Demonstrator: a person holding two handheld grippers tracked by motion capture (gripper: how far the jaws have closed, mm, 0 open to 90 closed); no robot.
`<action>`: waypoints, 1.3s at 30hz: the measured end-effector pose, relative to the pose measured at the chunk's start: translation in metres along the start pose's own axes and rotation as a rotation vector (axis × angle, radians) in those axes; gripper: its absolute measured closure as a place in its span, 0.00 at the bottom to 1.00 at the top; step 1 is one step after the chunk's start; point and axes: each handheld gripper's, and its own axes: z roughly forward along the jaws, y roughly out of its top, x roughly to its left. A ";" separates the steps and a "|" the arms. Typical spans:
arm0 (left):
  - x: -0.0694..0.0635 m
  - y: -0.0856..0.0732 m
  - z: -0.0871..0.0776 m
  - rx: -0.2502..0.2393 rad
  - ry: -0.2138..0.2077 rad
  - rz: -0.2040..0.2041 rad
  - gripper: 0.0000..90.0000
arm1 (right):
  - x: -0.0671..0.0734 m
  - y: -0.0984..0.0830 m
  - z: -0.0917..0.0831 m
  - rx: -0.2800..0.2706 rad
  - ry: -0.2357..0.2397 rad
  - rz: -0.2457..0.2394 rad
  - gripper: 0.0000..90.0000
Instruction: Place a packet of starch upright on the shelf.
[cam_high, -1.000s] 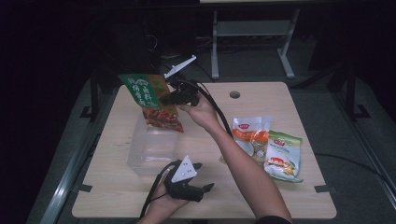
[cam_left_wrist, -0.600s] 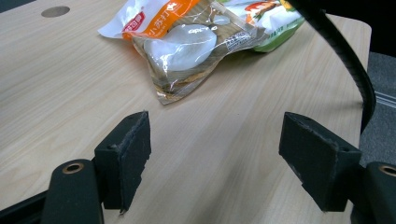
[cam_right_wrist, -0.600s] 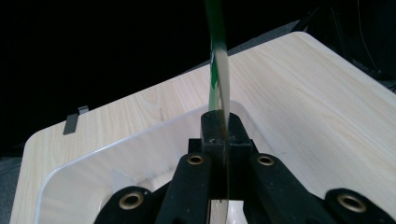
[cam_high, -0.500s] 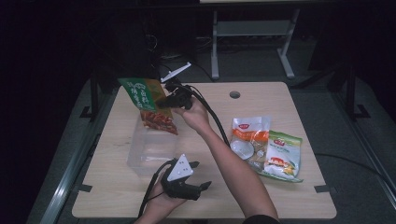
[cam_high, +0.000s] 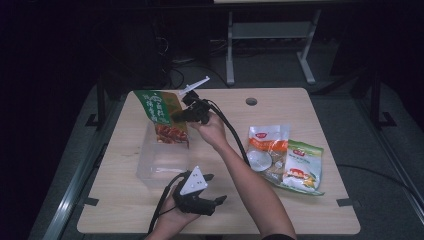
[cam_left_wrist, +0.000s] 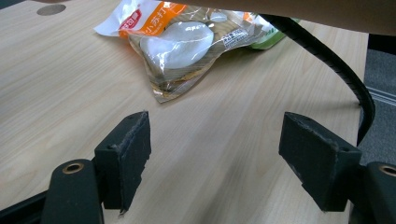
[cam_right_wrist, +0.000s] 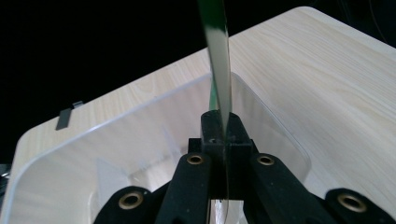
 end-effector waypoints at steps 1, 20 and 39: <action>0.000 0.000 0.000 -0.001 0.000 -0.001 0.27 | -0.001 -0.002 0.000 -0.001 -0.002 -0.003 0.99; 0.002 0.001 0.002 0.003 0.005 -0.008 0.27 | 0.001 -0.002 -0.026 0.031 -0.052 -0.005 0.64; 0.003 0.002 0.010 0.027 -0.016 -0.017 0.28 | 0.002 -0.036 -0.092 0.053 -0.102 0.031 0.45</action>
